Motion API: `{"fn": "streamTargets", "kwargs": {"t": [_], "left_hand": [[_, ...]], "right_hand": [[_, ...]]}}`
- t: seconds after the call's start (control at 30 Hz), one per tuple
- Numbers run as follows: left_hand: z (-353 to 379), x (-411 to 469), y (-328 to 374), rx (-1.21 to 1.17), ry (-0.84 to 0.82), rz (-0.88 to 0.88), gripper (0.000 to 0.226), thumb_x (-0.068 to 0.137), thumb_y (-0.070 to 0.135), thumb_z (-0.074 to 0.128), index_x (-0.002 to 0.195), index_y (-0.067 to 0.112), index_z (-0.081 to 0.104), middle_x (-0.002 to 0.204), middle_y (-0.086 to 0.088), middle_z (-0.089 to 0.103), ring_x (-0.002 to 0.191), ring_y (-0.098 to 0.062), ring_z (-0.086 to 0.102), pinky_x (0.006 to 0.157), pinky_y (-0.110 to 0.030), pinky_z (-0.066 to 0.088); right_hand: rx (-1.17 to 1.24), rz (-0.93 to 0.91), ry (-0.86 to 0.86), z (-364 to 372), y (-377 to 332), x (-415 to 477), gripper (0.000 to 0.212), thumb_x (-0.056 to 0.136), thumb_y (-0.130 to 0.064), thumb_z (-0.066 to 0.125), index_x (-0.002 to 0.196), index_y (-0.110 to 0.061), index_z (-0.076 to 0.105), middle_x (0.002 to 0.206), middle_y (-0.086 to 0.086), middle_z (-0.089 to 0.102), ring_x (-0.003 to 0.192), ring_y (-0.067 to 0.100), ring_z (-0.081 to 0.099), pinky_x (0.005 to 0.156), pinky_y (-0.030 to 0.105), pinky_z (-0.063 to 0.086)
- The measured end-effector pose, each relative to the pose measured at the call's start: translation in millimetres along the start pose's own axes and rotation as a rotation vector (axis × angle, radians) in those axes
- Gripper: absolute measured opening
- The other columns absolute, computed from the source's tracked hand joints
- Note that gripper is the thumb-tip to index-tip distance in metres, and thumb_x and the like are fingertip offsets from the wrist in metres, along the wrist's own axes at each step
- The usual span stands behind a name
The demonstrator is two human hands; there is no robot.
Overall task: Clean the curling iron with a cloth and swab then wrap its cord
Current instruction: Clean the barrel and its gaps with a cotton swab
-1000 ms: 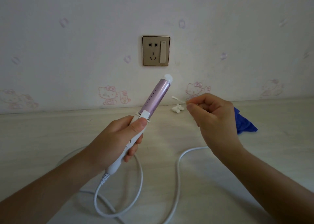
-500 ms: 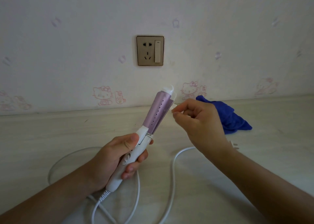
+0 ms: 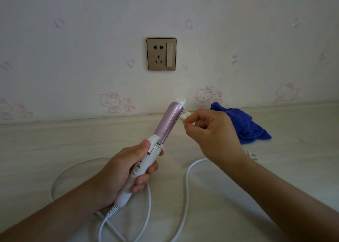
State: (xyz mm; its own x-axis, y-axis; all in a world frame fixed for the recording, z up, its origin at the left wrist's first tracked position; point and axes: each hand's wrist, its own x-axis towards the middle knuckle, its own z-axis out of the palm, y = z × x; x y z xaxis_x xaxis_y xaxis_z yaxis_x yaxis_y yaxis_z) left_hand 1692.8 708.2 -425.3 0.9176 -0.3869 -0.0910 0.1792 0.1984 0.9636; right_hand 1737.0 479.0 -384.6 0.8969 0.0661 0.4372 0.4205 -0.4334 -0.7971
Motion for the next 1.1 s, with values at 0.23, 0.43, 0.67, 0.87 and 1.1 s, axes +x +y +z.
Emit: {"fn": "streamTargets", "kwargs": {"t": [0.23, 0.43, 0.67, 0.87, 1.1], "left_hand": [[4, -2, 3, 0.033, 0.005, 0.027, 0.072, 0.084, 0.056, 0.061, 0.118, -0.007, 0.060, 0.074, -0.013, 0.053, 0.043, -0.012, 0.038, 0.037, -0.019, 0.036], [10, -5, 9, 0.121, 0.028, 0.095, 0.069, 0.079, 0.054, 0.065, 0.115, -0.005, 0.061, 0.074, -0.011, 0.057, 0.044, -0.013, 0.039, 0.037, -0.020, 0.034], [19, -11, 20, 0.453, 0.092, 0.256, 0.041, 0.085, 0.059, 0.058, 0.087, 0.019, 0.061, 0.074, -0.003, 0.056, 0.048, -0.016, 0.043, 0.042, -0.027, 0.037], [22, -17, 26, 0.595, 0.121, 0.308, 0.025, 0.086, 0.061, 0.055, 0.083, 0.036, 0.061, 0.073, 0.001, 0.055, 0.051, -0.018, 0.044, 0.046, -0.034, 0.039], [25, -15, 31, 0.563, 0.118, 0.324, 0.018, 0.094, 0.048, 0.054, 0.081, 0.037, 0.062, 0.072, 0.001, 0.056, 0.049, -0.017, 0.044, 0.045, -0.031, 0.039]], "right_hand": [[0.035, 0.000, -0.101, 6, -4, -7, 0.024, 0.089, -0.006, 0.070, 0.076, -0.026, 0.073, 0.043, -0.012, 0.050, 0.038, 0.002, 0.040, 0.047, 0.022, 0.045], [0.079, -0.034, -0.180, 16, -5, -16, 0.030, 0.090, -0.005, 0.071, 0.077, -0.033, 0.071, 0.043, -0.014, 0.051, 0.039, 0.002, 0.044, 0.050, 0.014, 0.044], [0.206, -0.059, -0.020, 5, -5, -8, 0.025, 0.092, -0.009, 0.073, 0.075, -0.028, 0.072, 0.045, -0.009, 0.047, 0.042, 0.004, 0.038, 0.047, 0.012, 0.037], [0.249, -0.064, 0.006, 1, -3, -4, 0.024, 0.093, -0.007, 0.072, 0.075, -0.023, 0.073, 0.048, 0.000, 0.047, 0.045, 0.007, 0.037, 0.047, 0.013, 0.036], [0.275, -0.096, -0.162, 12, -6, -13, 0.027, 0.091, -0.004, 0.074, 0.080, -0.028, 0.078, 0.050, -0.012, 0.056, 0.044, 0.003, 0.042, 0.049, 0.016, 0.040]]}}
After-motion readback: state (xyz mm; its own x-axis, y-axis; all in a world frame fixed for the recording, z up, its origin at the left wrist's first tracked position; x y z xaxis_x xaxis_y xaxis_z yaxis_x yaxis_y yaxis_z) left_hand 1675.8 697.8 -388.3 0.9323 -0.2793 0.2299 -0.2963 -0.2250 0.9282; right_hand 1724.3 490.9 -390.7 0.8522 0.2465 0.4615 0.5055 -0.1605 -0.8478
